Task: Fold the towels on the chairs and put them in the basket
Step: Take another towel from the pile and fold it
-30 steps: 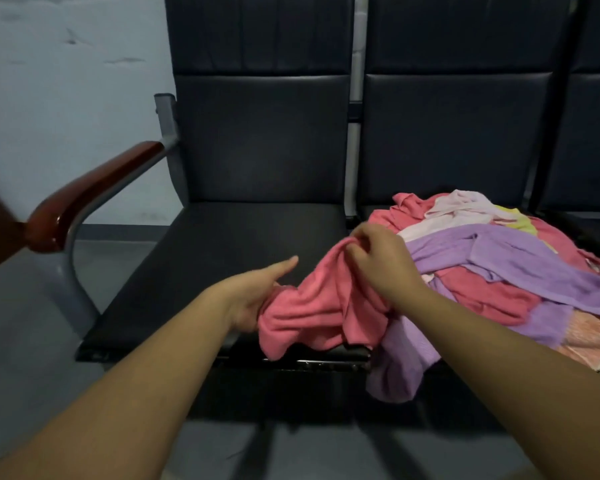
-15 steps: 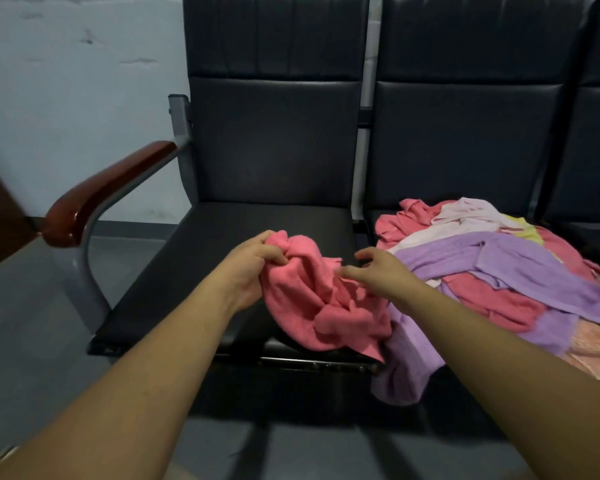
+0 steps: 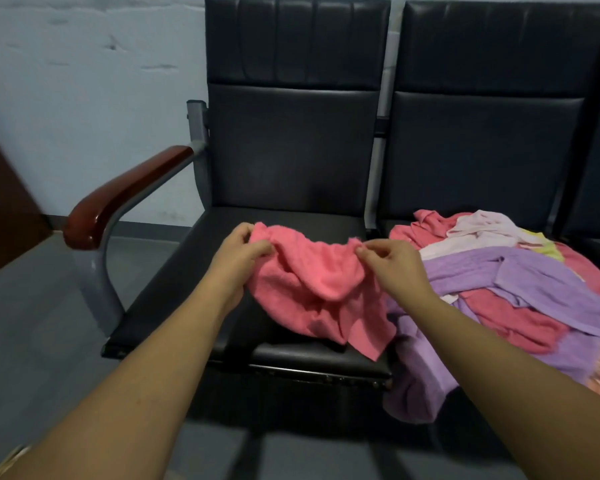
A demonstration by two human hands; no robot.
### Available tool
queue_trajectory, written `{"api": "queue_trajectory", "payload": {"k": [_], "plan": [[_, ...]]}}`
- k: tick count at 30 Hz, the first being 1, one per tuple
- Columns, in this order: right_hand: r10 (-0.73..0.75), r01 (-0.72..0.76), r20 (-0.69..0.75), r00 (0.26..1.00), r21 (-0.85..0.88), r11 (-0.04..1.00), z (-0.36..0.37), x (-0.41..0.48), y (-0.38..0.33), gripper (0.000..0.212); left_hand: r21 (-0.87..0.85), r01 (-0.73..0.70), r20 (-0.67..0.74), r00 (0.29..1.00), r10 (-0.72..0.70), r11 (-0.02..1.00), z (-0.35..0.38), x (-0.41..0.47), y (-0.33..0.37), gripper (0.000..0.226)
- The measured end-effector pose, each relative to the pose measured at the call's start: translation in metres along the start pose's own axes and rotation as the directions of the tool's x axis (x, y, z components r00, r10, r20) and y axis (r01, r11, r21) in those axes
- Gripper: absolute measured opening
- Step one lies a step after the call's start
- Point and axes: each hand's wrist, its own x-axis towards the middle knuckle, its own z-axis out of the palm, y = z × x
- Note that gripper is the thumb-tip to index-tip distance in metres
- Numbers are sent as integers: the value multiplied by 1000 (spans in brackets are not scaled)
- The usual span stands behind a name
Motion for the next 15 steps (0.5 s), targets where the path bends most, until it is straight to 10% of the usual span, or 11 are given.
{"api": "queue_trajectory", "payload": {"k": [3,5,7,9,13,15], "plan": [[184,-169,-2,983,389,906,-1,6,-15,11,-559,84,21,996,-88,825,-8,6,14,24],[377,-379,144,915,630,678,-1,9,-17,17,-575,20,-109,989,-101,818,-17,15,10,16],[448,-584,434,781,762,281,-3,8,-19,17,-270,-39,-189,982,-13,962,-26,18,1,15],[422,-668,579,698,738,92,-6,8,-19,18,31,-94,-132,986,97,995,-36,18,-10,31],[386,-738,661,644,669,86,-3,12,-14,15,550,-168,-80,965,251,818,-43,16,-14,49],[322,-765,712,625,640,71,0,13,-10,47,674,-206,-85,932,351,709,-43,18,-13,46]]}}
